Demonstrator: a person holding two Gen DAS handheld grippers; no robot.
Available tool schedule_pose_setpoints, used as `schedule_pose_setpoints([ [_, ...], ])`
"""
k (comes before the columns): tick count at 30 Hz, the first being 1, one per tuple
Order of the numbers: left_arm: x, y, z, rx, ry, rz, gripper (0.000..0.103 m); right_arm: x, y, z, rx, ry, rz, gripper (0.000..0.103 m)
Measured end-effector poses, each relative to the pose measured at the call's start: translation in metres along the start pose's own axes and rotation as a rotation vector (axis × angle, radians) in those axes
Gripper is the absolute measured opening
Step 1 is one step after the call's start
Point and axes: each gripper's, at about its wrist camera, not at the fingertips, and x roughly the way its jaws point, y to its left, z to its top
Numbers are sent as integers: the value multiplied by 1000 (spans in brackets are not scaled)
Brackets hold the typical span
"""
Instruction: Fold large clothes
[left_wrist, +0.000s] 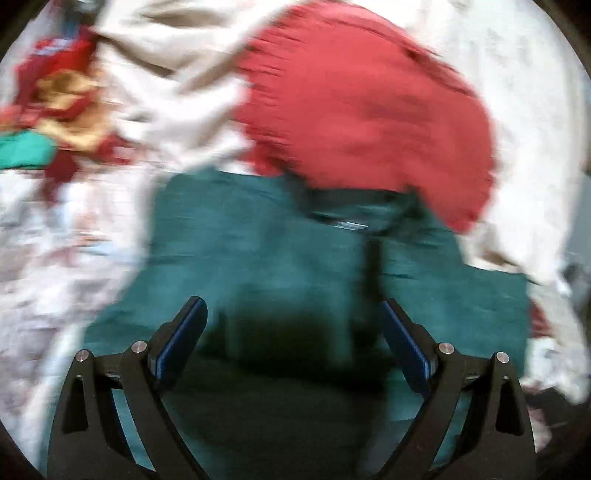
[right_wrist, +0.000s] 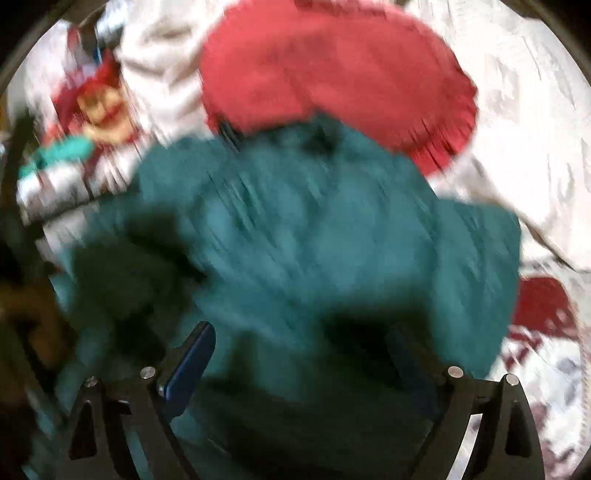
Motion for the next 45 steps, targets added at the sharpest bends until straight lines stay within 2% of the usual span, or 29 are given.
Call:
schedule_pose_setpoints([
  [2, 21, -21, 4, 44, 31, -84, 94, 17, -10, -13, 23, 87, 18, 92],
  [4, 48, -33, 7, 63, 103, -120, 94, 21, -19, -21, 62, 80, 52, 97],
  [5, 59, -36, 7, 53, 131, -135, 94, 23, -21, -21, 65, 83, 45, 103],
  [7, 79, -35, 3, 11, 180, -201, 94, 27, -23, -22, 72, 88, 60, 103],
  [9, 88, -33, 0, -8, 183, -234, 92, 29, -25, -22, 69, 88, 67, 103],
  [10, 87, -32, 1, -12, 173, -253, 84, 30, -25, -22, 65, 87, 67, 103],
  [11, 88, -31, 3, -20, 172, -284, 49, 31, -24, -21, 56, 86, 65, 103],
  [12, 89, -30, 3, -25, 186, -296, 21, 32, -23, -20, 44, 84, 62, 103],
  [13, 89, -27, 1, -33, 195, -304, 20, 33, -22, -19, 27, 79, 57, 103],
  [15, 83, -26, 2, -28, 165, -308, 13, 35, -17, -16, 10, 74, 52, 103],
  [18, 53, -29, 6, 11, 83, -325, 11, 36, -17, -18, 8, 70, 49, 103],
  [21, 21, -15, 10, -24, -11, -348, 11, 36, -19, -21, 11, 63, 49, 103],
  [24, -6, 14, 15, -87, -128, -280, 10, 39, -20, -22, 16, 58, 52, 103],
  [25, -13, 27, 15, -116, -160, -237, 10, 39, -21, -22, 19, 58, 54, 103],
  [26, -19, 44, 17, -151, -195, -150, 10, 39, -22, -23, 20, 57, 56, 103],
  [28, -20, 67, 17, -183, -210, 22, 10, 40, -24, -25, 26, 57, 62, 103],
  [29, -14, 77, 17, -195, -188, 110, 10, 40, -26, -24, 29, 58, 65, 103],
  [31, 5, 89, 13, -222, -99, 194, 13, 39, -28, -28, 35, 64, 73, 103],
  [32, 14, 92, 12, -231, -52, 214, 17, 39, -29, -28, 38, 69, 76, 103],
  [34, 13, 92, 12, -233, -46, 252, 28, 41, -34, -25, 43, 98, 94, 103],
  [36, -1, 92, 15, -234, -113, 323, 54, 41, -41, -15, 47, 149, 145, 101],
  [37, -14, 91, 17, -238, -180, 388, 59, 35, -48, -13, 63, 152, 181, 98],
  [38, -27, 91, 18, -250, -259, 442, 63, 23, -62, -10, 110, 109, 215, 89],
  [40, -48, 86, 18, -268, -395, 470, 63, 3, -88, -4, 216, 16, 217, 87],
  [41, -54, 81, 20, -253, -441, 450, 63, -8, -102, -1, 266, -61, 194, 87],
  [43, -52, 64, 21, -170, -459, 391, 63, -16, -119, 10, 327, -187, 105, 79],
  [45, -34, 45, 19, -68, -387, 329, 63, -7, -125, 25, 335, -218, 72, 45],
])
